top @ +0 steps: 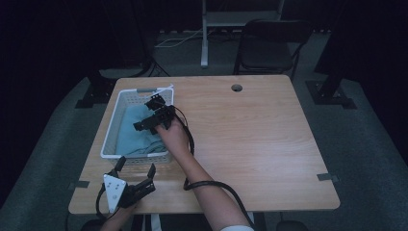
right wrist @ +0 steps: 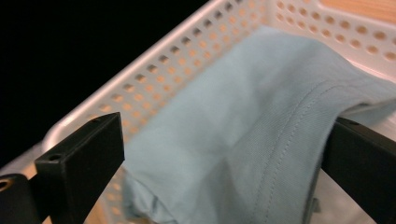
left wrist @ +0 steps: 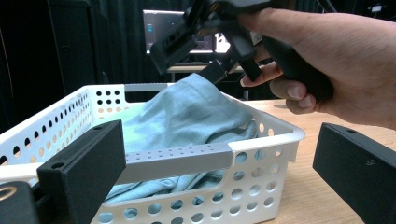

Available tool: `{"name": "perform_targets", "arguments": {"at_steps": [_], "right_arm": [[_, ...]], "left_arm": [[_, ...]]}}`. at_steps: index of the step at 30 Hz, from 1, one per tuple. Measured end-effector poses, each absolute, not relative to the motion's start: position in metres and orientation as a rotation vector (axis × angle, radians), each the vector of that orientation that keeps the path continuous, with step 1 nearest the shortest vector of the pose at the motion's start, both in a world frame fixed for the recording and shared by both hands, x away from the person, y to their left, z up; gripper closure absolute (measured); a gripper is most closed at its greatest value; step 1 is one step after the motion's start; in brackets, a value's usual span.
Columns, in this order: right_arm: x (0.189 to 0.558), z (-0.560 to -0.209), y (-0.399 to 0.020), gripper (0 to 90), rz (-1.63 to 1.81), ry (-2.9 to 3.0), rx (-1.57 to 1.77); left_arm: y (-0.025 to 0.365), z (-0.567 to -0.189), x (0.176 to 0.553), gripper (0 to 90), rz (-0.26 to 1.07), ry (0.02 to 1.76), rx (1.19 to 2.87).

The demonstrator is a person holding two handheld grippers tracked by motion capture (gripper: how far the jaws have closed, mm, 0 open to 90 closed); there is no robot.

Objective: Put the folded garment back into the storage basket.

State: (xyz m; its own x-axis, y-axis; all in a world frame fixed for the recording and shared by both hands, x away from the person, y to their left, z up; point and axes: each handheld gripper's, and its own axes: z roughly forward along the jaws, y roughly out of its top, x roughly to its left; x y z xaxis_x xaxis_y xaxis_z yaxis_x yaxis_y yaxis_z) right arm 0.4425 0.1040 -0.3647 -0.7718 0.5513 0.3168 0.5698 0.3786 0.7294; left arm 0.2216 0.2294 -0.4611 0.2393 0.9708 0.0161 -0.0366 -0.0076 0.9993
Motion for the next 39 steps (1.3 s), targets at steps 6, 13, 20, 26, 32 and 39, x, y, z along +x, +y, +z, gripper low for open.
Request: {"name": "perform_targets", "arguments": {"at_steps": [6, 13, 20, 26, 32, 39], "right_arm": [[0.438, -0.361, 0.092, 2.1, -1.51, -2.525, -1.022], [0.429, -0.353, 0.08, 2.1, -1.668, -2.459, -0.976], [0.424, -0.353, 0.072, 2.1, -1.755, -2.442, -0.932], [0.419, -0.347, 0.062, 2.0, -1.813, -2.419, -0.924], [0.412, -0.336, 0.053, 2.1, -1.837, -2.429, -0.904], [0.407, -0.331, 0.047, 2.0, -1.815, -2.465, -0.902]], "left_arm": [[0.229, -0.461, 0.222, 3.8, 1.054, 0.999, 1.297], [0.229, -0.461, 0.222, 3.8, 1.057, 1.003, 1.296], [0.229, -0.461, 0.222, 3.8, 1.06, 1.006, 1.296], [0.229, -0.461, 0.222, 3.8, 1.063, 1.008, 1.295], [0.229, -0.461, 0.222, 3.8, 1.062, 1.008, 1.293], [0.229, -0.461, 0.222, 3.8, 1.063, 1.01, 1.293]]}}
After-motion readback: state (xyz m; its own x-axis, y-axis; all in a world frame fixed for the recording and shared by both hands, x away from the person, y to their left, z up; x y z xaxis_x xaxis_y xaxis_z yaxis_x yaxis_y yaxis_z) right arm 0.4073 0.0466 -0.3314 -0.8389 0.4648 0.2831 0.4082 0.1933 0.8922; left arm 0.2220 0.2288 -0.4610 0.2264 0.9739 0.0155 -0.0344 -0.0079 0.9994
